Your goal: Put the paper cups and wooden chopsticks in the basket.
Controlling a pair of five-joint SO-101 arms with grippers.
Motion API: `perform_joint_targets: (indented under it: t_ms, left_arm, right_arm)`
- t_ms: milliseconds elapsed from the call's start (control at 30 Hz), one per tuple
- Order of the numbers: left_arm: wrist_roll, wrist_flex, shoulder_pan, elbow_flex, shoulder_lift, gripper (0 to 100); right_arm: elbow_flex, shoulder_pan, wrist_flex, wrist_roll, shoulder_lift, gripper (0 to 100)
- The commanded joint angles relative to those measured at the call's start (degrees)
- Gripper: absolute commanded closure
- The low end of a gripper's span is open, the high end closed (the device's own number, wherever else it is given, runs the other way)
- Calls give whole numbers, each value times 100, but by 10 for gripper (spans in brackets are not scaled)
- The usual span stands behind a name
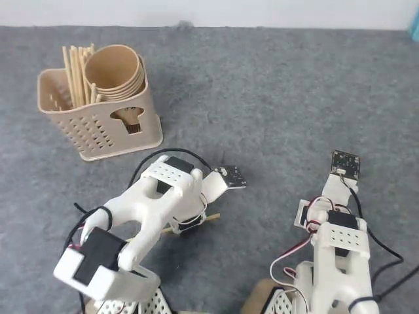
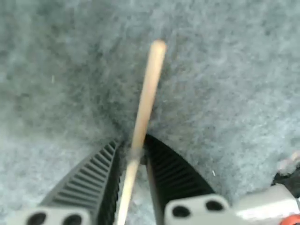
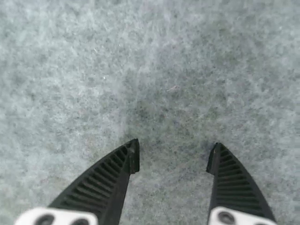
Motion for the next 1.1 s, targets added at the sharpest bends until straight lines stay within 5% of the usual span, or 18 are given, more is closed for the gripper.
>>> perform_joint_targets:
  t_ms: [0, 267, 400, 733, 1067]
  left_arm:
    - [-53, 598, -264, -40, -677, 987]
    - [-70, 2488, -105, -901, -3815, 987]
    - [123, 2875, -413, -2158, -4360, 987]
    - [1969, 624, -3288, -4321, -3859, 986]
    - [3604, -2585, -4044, -3785, -3763, 986]
  right_arm:
    - [-18, 13, -48, 44, -127, 748]
    - [-18, 13, -48, 44, -127, 747]
    - [-18, 13, -57, 44, -127, 747]
    - [-18, 13, -66, 44, -127, 747]
    - [-26, 13, -92, 44, -127, 747]
